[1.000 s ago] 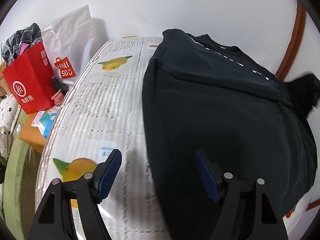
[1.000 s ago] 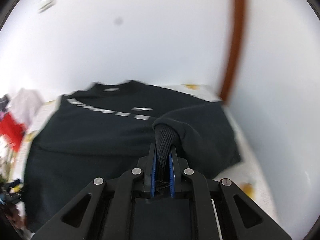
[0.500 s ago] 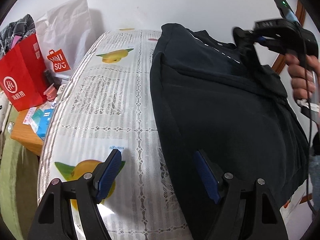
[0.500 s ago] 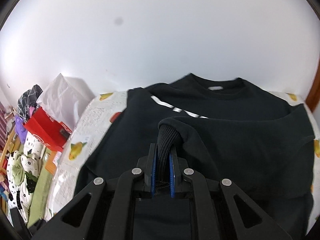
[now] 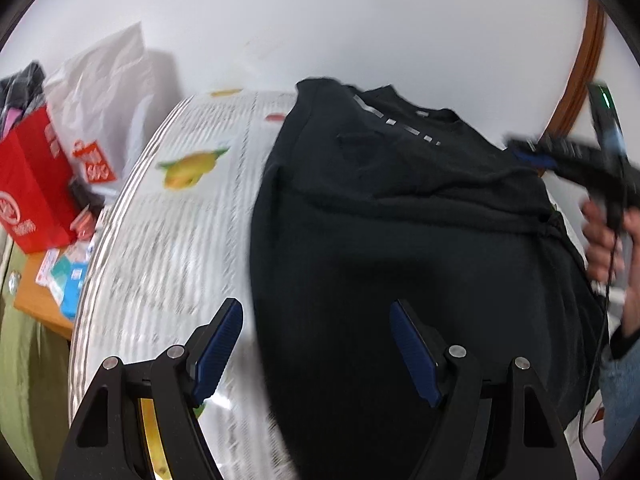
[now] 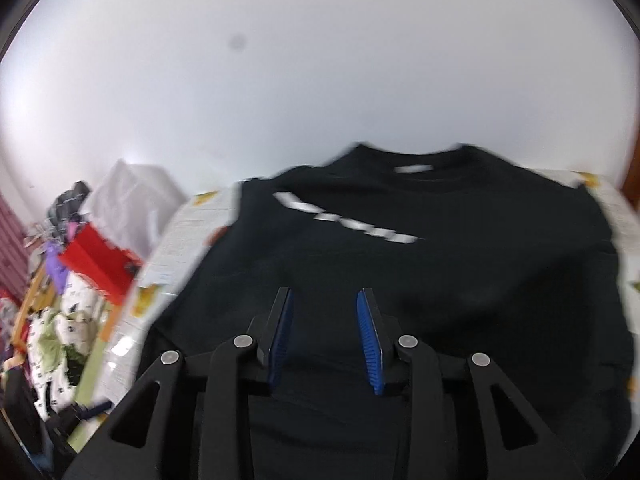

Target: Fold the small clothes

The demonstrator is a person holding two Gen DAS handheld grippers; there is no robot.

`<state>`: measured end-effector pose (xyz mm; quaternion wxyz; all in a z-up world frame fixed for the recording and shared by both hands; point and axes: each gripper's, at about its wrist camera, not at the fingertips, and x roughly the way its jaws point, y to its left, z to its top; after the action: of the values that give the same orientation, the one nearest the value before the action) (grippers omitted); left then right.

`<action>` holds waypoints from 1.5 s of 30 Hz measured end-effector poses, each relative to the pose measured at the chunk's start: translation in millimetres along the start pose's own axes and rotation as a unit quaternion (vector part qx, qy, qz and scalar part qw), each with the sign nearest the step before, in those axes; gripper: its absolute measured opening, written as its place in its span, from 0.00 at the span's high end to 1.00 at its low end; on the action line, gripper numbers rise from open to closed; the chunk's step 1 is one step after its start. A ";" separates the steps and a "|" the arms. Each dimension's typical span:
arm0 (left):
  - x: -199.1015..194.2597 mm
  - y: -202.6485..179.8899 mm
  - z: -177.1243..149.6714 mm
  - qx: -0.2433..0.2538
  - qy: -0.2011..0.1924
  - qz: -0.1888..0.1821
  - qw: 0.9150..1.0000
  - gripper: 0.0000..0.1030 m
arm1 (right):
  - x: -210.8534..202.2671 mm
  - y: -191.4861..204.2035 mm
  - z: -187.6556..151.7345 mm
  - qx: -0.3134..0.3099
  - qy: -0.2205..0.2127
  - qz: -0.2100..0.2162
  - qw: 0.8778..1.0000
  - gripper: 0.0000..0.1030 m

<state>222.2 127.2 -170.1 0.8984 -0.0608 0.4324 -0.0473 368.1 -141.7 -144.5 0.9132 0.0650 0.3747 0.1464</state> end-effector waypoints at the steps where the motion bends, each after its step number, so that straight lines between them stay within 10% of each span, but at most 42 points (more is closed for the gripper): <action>1: -0.4 -5.3 5.0 0.004 -0.006 0.002 1.000 0.28 | -8.5 -16.2 -4.7 -0.001 0.000 -0.024 1.000 0.68; 9: 2.7 -36.8 43.1 0.016 -0.051 0.037 0.998 0.28 | -57.8 -131.6 -53.5 -0.010 0.013 -0.175 0.984 0.68; 45: 89.0 -60.3 101.6 0.010 0.017 0.061 0.998 0.29 | -17.7 -178.6 -78.5 0.013 0.044 -0.181 0.982 0.70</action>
<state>355.1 62.3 -166.8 0.8926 -0.0241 0.4502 0.0023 340.0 -316.0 -229.3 0.9062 0.0011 0.4222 -0.0237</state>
